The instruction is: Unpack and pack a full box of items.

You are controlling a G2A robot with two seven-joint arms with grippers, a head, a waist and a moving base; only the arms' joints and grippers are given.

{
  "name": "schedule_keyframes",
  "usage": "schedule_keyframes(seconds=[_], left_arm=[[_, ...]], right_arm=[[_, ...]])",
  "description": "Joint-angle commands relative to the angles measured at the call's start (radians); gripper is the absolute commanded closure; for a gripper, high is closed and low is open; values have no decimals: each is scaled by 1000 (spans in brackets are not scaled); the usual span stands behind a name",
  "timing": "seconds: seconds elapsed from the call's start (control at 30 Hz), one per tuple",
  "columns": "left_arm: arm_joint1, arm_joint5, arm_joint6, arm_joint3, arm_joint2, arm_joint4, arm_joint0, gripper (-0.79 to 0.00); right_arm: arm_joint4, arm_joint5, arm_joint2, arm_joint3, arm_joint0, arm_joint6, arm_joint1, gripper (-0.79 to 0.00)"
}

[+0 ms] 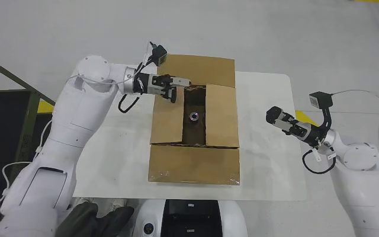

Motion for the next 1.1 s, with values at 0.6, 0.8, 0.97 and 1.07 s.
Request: schedule_keyframes(seconds=[0.6,0.8,0.97,1.07], left_arm=[[-11,3,20,40,77,136,-28,-785],[-2,-10,-14,47,18,45,-24,-785],[15,-54,21,70,-62,15,-14,-785],[23,-67,24,94,-99,-16,2,-785]], right_arm=[[0,0,0,0,0,0,0,-785],[0,0,0,0,0,0,0,-785],[0,0,0,0,0,0,0,-785],[0,0,0,0,0,0,0,-785]])
